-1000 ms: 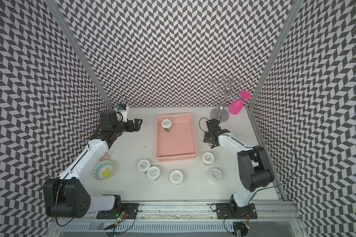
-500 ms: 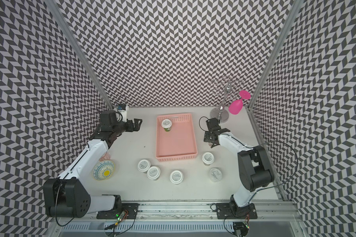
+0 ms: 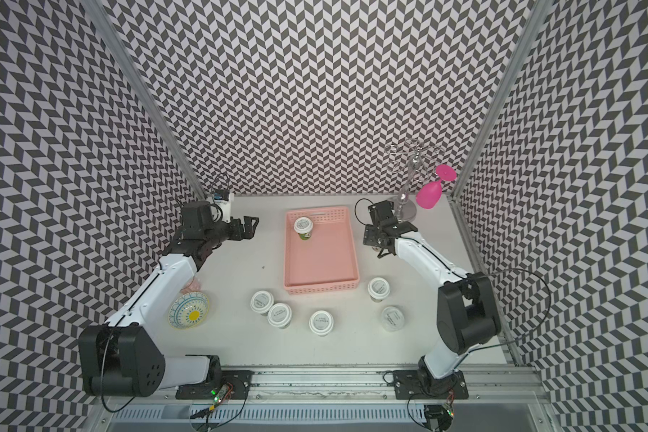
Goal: Put the yogurt in the basket
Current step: Pick up the yogurt from the center of the board, then place the yogurt in the basket.
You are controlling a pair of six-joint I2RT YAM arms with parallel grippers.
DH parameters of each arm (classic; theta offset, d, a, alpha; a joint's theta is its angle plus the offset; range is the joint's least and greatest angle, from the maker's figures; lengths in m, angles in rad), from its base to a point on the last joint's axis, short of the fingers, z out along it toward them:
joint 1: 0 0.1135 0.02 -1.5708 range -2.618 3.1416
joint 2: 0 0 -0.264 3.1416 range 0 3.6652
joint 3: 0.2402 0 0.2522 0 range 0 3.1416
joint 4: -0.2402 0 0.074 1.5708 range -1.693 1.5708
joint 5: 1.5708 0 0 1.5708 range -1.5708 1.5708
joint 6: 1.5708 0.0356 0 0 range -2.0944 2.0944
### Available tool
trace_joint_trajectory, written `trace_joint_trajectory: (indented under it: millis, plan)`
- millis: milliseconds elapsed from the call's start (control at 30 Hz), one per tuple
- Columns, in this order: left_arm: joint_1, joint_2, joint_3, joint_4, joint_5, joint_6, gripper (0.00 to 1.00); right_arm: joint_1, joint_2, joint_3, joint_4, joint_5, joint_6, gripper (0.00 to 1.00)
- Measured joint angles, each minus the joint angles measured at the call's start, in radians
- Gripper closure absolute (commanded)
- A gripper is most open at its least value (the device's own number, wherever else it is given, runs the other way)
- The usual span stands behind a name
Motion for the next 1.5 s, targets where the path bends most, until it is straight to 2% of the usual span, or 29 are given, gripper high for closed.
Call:
trace_joint_trajectory:
  millis: [400, 933, 1500]
  plan:
    - [0.000, 0.000, 0.000, 0.000, 0.004, -0.002, 0.00, 0.083, 0.069, 0.277, -0.080, -0.001, -0.008, 0.22]
    - [0.009, 0.000, -0.001, 0.001, 0.004, -0.002, 0.00, 0.224, 0.324, 0.577, -0.139, -0.028, -0.018, 0.22]
    - [0.013, 0.000, -0.001, 0.005, 0.006, -0.002, 0.00, 0.242, 0.665, 0.845, -0.191, -0.032, -0.031, 0.22]
